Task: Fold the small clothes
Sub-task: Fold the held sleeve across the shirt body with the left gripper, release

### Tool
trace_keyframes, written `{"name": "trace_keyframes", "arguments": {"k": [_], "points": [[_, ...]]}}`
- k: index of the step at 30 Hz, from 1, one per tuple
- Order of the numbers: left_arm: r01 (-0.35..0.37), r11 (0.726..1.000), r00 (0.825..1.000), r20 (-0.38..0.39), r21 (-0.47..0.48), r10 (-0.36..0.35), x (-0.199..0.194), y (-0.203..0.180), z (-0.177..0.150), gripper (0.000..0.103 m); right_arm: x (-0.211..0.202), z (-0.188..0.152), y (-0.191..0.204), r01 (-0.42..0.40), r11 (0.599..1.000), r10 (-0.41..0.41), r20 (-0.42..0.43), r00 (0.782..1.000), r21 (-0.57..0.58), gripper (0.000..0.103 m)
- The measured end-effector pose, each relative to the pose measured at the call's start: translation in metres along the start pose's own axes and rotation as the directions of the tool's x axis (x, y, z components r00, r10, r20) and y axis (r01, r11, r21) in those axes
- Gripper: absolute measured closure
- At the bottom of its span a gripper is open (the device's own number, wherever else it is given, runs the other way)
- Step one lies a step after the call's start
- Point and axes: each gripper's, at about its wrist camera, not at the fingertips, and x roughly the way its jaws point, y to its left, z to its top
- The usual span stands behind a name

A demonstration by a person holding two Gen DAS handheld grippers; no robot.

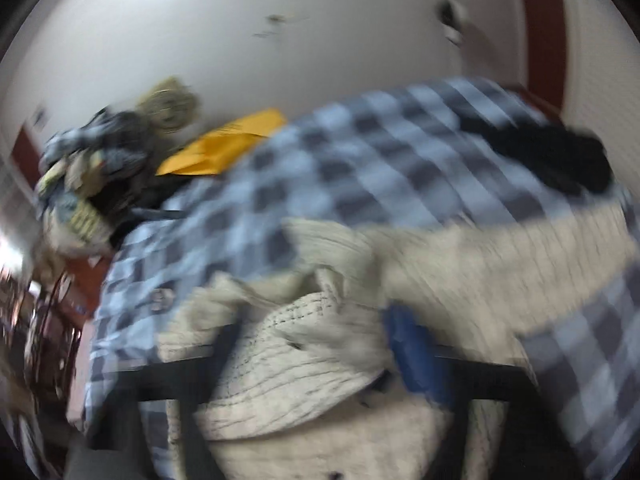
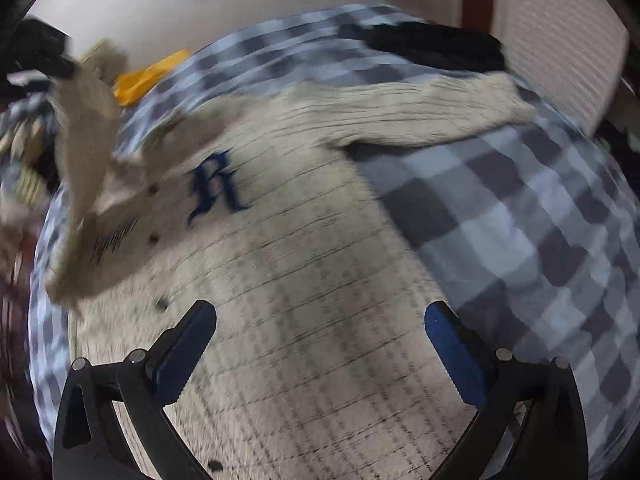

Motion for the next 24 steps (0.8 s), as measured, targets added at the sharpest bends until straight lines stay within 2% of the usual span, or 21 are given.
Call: {"name": "trace_keyframes", "arguments": {"k": [3,4,6,9,12,14,15,18,20,24], "points": [[0.034,0.998,0.999,-0.003,0.049,-0.034,-0.002,-0.043,-0.013,0.0,0.0,0.003,-0.009,-0.001,0.998,0.001,0.005,1.0,0.059,0.001],[0.055,0.997,0.998,-0.011,0.06,-0.055,-0.005,-0.049,-0.018,0.0,-0.002,0.004,-0.011,0.001,0.998,-0.002,0.012,1.0,0.07,0.001],[0.052,0.996,0.999,0.003,0.067,-0.052,-0.015,-0.051,-0.026,0.0,-0.006,0.004,-0.015,0.011,0.996,-0.014,0.034,0.999,0.085,0.001],[0.019,1.0,1.0,0.008,-0.003,-0.019,-0.026,-0.024,-0.039,0.0,-0.007,0.006,-0.022,0.02,0.995,-0.027,0.062,0.998,0.097,0.001],[-0.011,0.997,1.0,-0.02,-0.073,0.009,-0.034,0.019,-0.069,0.0,-0.002,0.008,-0.021,0.018,0.997,-0.022,0.046,0.999,0.081,0.001],[-0.064,0.996,0.998,-0.029,-0.067,0.062,-0.045,0.044,-0.099,0.0,0.003,0.009,-0.018,0.003,0.998,-0.005,0.029,1.0,0.062,0.001],[-0.121,0.991,0.992,-0.033,-0.053,0.119,-0.056,0.058,-0.122,0.0,0.004,0.008,-0.018,-0.002,0.999,0.0,0.029,1.0,0.055,0.001],[-0.226,0.973,0.972,-0.077,-0.051,0.222,-0.075,0.087,-0.175,0.0,0.004,0.008,-0.011,-0.062,0.998,0.061,0.039,0.997,0.015,0.001],[-0.226,0.97,0.97,-0.111,-0.088,0.216,-0.086,0.105,-0.202,0.0,0.005,0.009,-0.004,-0.115,0.993,0.115,0.038,0.993,-0.021,0.001],[-0.192,0.959,0.977,-0.132,-0.21,0.167,-0.096,0.141,-0.255,0.0,0.011,0.015,0.01,-0.124,0.989,0.127,0.031,0.991,-0.084,0.001]]}}
